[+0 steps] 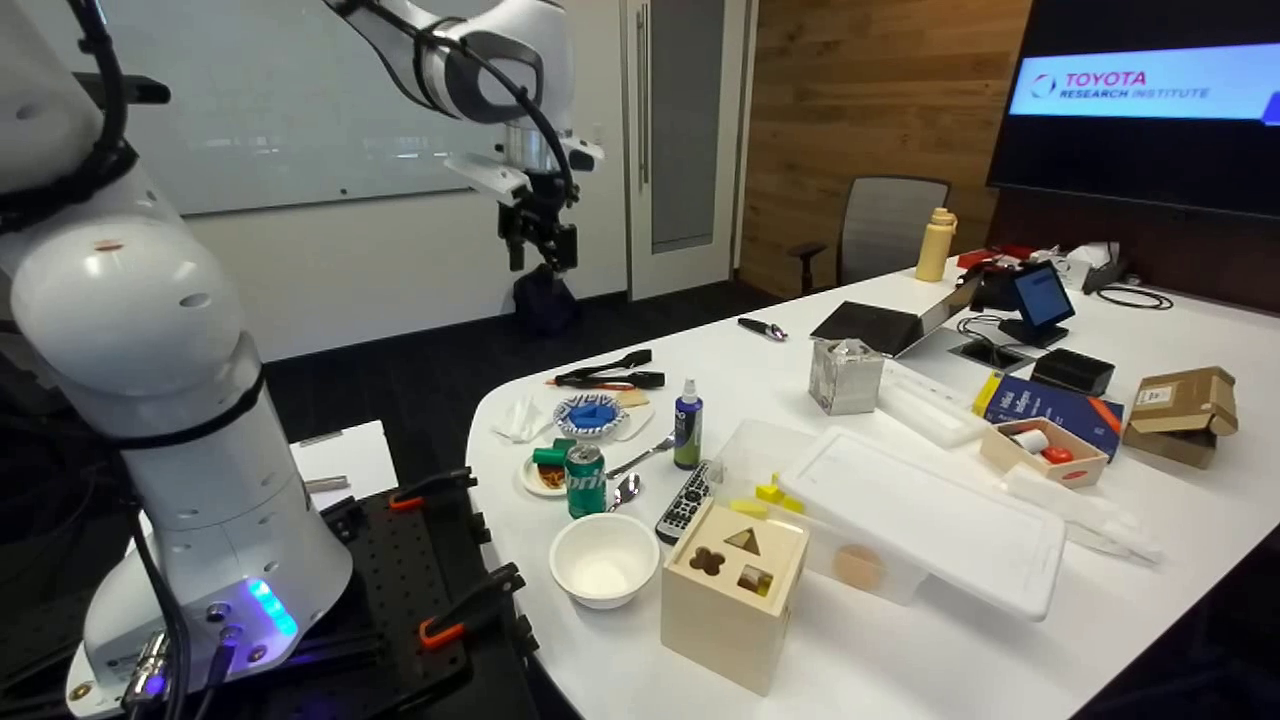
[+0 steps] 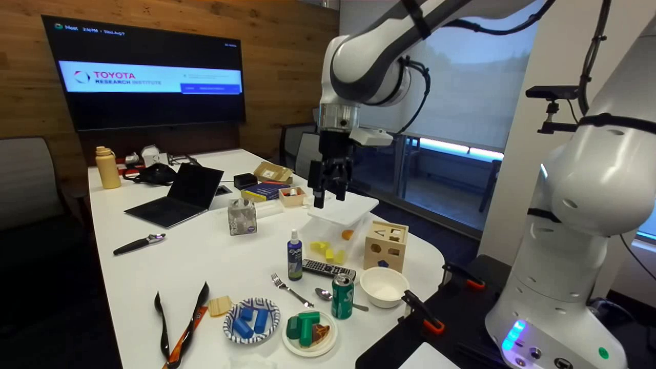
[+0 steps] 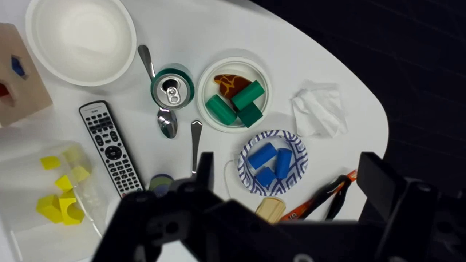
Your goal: Move the fork around in the bowl, and then place it back on the table
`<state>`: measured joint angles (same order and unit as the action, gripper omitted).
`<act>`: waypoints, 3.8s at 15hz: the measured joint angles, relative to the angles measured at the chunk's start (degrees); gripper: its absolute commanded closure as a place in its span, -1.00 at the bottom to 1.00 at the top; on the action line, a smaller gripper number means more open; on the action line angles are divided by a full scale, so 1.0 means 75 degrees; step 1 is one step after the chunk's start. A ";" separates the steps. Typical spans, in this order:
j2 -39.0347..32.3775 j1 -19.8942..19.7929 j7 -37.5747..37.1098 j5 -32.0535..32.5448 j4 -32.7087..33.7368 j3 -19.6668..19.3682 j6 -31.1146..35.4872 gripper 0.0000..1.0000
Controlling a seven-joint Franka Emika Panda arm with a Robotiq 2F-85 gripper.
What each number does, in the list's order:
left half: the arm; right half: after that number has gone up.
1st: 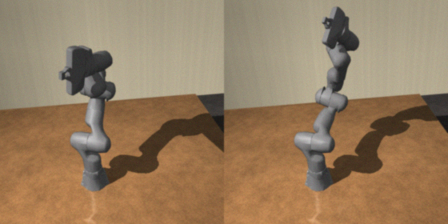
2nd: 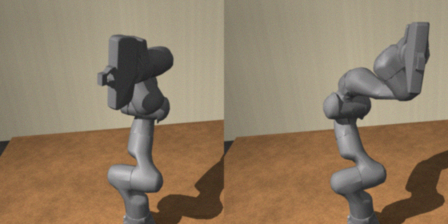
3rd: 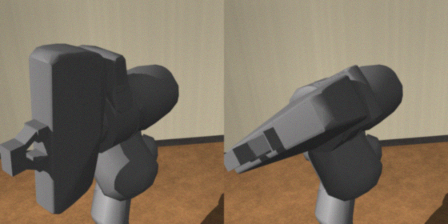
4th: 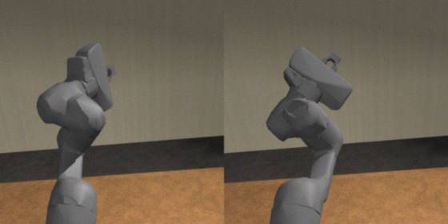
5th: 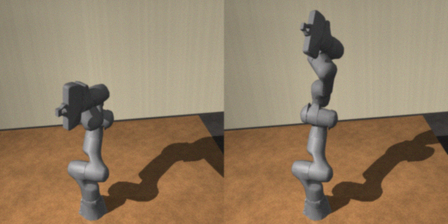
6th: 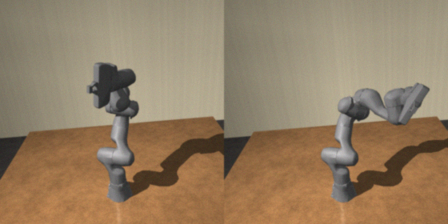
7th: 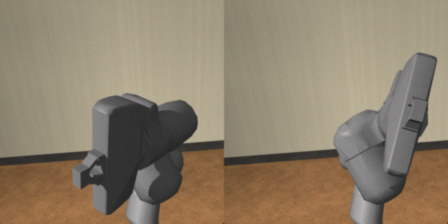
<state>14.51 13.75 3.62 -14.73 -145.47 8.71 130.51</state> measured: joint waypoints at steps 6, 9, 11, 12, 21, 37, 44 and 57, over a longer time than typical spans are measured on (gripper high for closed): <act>-0.2770 -0.0350 0.2685 -0.1626 -0.0007 -0.0450 0.2453 -1.00; -0.4033 -0.0846 0.3831 -0.2674 0.0533 0.0113 0.2840 -1.00; -0.4817 -0.1196 0.4071 -0.2869 0.0951 0.0539 0.3098 -1.00; -0.5205 -0.1298 0.4075 -0.2866 0.1148 0.0684 0.3337 -1.00; -0.7709 -0.1054 0.1262 0.0023 0.2345 0.0464 0.5713 -1.00; -0.9159 0.0168 -0.0293 0.1302 0.4159 -0.0675 0.5693 0.64; -0.9201 0.0241 -0.0571 0.1303 0.4203 -0.0796 0.5690 0.94; -0.7817 0.0596 -0.1522 0.1301 0.3938 -0.0747 0.4013 0.94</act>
<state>-44.11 18.23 -7.79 -4.97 -115.93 3.10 160.61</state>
